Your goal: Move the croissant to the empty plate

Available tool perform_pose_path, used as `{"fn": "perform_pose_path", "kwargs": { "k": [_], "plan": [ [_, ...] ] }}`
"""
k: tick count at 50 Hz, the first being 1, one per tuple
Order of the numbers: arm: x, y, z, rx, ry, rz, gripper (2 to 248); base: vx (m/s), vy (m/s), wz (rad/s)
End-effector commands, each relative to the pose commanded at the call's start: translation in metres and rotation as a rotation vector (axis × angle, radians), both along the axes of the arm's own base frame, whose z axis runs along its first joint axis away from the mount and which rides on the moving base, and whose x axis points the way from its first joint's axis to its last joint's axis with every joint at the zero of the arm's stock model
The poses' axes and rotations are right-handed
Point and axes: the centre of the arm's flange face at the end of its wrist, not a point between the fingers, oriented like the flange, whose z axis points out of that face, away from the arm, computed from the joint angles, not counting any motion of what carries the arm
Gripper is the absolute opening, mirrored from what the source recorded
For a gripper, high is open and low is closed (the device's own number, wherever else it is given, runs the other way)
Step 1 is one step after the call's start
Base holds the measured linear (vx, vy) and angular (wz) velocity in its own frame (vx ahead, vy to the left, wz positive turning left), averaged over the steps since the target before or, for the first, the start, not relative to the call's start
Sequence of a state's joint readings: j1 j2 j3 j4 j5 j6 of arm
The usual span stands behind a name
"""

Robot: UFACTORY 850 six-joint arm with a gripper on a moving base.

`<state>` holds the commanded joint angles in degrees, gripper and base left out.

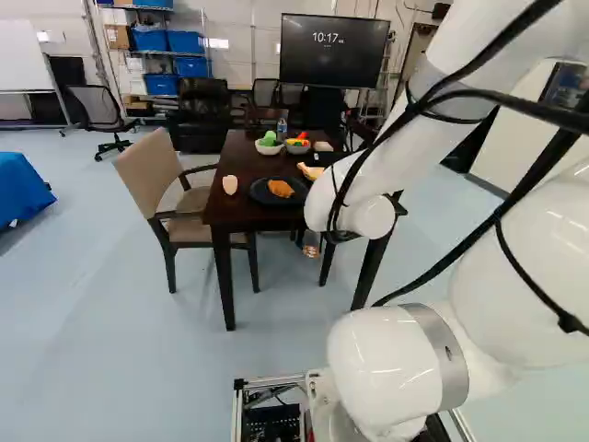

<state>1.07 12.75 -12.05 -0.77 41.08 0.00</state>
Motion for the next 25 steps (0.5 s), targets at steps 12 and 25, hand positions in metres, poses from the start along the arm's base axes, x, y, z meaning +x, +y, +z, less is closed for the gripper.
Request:
{"fn": "perform_pose_path", "kwargs": {
  "k": [12,25],
  "plan": [
    [-0.016,-0.003,-0.007,0.003,-0.036,-0.012,247,0.000,0.000,0.000],
    [-0.029,-0.005,-0.013,0.005,-0.065,-0.022,247,0.000,0.000,0.000]
  ]
}}
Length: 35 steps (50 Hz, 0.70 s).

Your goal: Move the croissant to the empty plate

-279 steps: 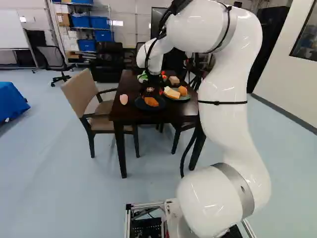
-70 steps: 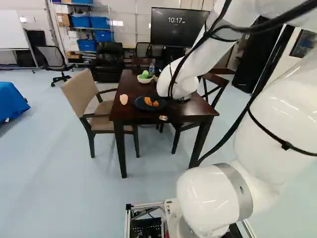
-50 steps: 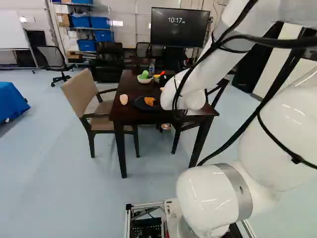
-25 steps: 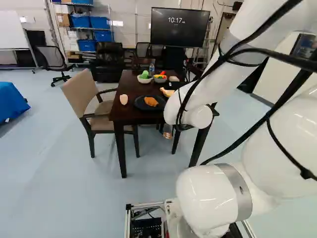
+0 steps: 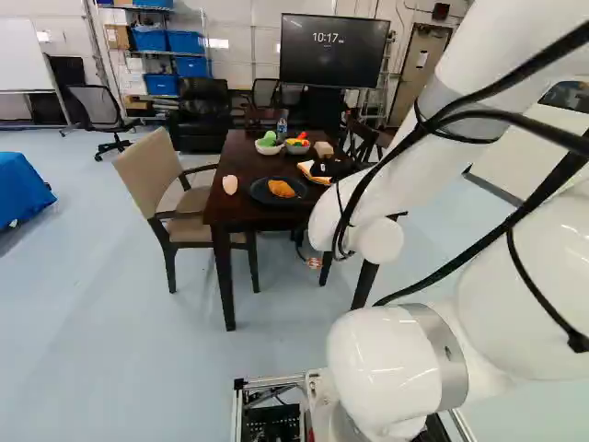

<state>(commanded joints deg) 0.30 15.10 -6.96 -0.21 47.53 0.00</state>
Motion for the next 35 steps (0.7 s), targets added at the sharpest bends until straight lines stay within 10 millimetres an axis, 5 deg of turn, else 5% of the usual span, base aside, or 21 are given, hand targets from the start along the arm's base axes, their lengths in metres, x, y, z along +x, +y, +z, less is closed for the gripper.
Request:
{"fn": "perform_pose_path", "kwargs": {
  "k": [35],
  "plan": [
    [-0.011,-0.002,-0.005,0.001,-0.025,-0.009,247,0.000,0.000,0.000]
  ]
}}
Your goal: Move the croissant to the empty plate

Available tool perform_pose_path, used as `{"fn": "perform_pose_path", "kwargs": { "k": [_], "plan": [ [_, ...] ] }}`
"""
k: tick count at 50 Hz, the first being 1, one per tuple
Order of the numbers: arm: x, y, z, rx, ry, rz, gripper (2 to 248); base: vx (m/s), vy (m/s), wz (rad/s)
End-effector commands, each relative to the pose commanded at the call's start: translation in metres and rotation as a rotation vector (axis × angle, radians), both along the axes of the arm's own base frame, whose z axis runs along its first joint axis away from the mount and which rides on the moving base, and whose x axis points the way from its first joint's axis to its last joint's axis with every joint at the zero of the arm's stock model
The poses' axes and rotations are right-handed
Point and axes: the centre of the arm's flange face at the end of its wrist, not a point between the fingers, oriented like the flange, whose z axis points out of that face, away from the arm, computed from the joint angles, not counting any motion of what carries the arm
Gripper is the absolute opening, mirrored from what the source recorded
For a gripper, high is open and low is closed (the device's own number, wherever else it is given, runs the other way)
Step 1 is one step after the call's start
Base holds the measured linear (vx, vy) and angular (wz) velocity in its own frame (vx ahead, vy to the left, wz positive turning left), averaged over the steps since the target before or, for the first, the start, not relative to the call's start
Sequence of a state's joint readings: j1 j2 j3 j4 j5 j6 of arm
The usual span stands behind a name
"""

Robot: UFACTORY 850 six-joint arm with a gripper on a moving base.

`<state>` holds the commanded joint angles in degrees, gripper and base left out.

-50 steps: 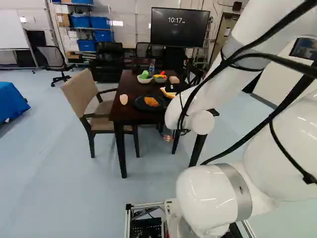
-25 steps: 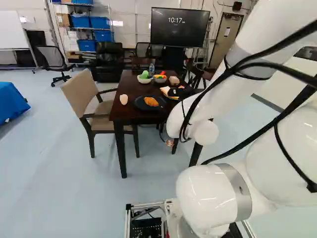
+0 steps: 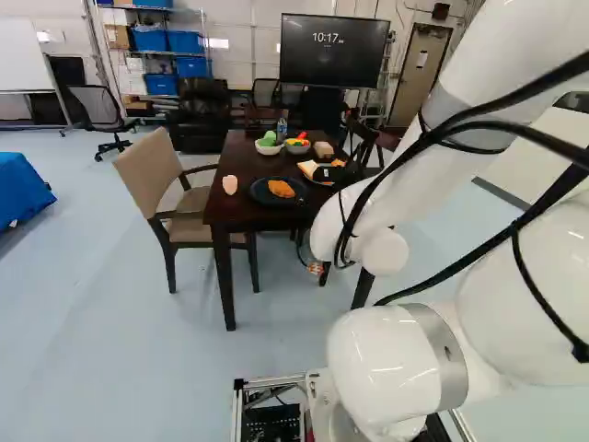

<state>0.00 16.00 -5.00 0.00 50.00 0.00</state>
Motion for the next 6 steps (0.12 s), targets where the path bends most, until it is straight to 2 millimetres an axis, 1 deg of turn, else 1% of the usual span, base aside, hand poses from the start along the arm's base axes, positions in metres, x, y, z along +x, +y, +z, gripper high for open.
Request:
{"fn": "perform_pose_path", "kwargs": {
  "k": [6],
  "plan": [
    [0.0000,0.0000,0.0000,0.000,0.000,0.000,247,0.000,0.000,0.000]
  ]
}}
